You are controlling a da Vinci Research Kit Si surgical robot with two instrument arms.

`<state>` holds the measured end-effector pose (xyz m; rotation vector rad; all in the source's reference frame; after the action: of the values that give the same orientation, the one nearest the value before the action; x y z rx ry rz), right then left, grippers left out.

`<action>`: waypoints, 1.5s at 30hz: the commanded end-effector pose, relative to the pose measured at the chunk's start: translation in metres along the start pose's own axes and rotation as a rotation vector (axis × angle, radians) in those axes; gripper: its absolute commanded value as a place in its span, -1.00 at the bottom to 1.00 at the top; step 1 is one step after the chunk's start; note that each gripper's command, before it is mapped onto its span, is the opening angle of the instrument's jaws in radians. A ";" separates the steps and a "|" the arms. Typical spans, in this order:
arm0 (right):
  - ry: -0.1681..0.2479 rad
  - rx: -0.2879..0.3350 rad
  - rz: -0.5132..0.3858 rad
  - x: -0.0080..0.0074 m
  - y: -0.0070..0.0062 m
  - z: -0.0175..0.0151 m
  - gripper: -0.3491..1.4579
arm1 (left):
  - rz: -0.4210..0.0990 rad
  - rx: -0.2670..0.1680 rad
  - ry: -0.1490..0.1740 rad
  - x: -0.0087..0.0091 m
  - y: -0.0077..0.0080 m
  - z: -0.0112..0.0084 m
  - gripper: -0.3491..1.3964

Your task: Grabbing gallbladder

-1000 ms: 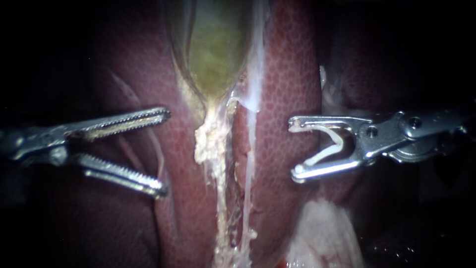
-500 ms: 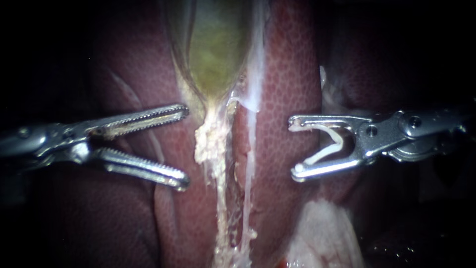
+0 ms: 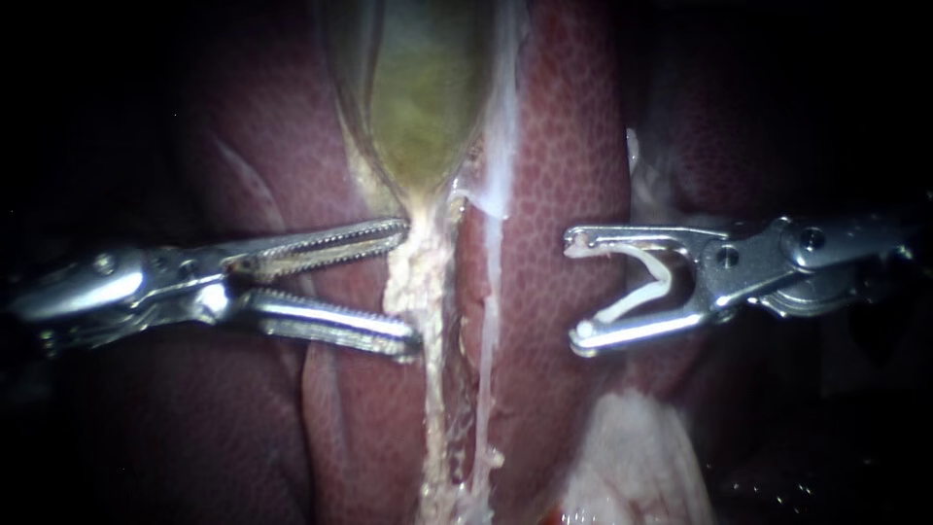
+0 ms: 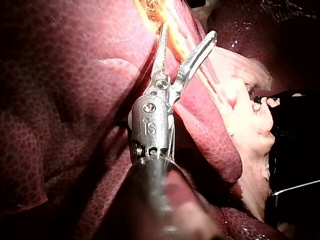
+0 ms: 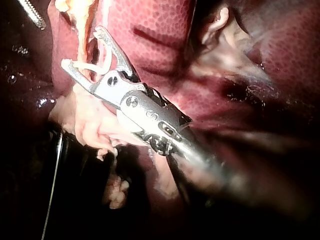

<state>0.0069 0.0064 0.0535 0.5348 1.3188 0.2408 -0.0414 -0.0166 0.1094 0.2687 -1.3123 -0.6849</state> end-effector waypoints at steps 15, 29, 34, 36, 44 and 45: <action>0.000 0.001 0.000 0.0000 -0.0001 0.0000 0.05 | -0.028 -0.065 0.116 0.0010 0.0017 -0.0011 -1.00; 0.000 0.001 0.006 0.0000 -0.0001 -0.0001 0.05 | -0.041 -0.062 0.117 -0.0015 0.0009 -0.0038 -1.00; 0.000 0.001 0.006 0.0000 0.0000 -0.0001 0.05 | -0.055 -0.077 0.107 -0.0037 0.0012 -0.0061 -1.00; 0.000 0.001 0.006 0.0000 0.0000 -0.0001 0.05 | -0.064 -0.086 0.093 -0.0050 0.0015 -0.0072 -1.00; 0.000 0.000 0.006 0.0000 0.0000 -0.0001 0.05 | -0.061 -0.103 0.046 -0.0094 0.0015 -0.0100 -1.00; 0.000 0.000 0.006 0.0000 0.0000 -0.0001 0.05 | -0.058 -0.104 0.041 -0.0099 0.0014 -0.0103 -1.00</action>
<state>0.0068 0.0064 0.0535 0.5388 1.3174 0.2457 -0.0321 -0.0114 0.0992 0.2346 -1.2341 -0.7862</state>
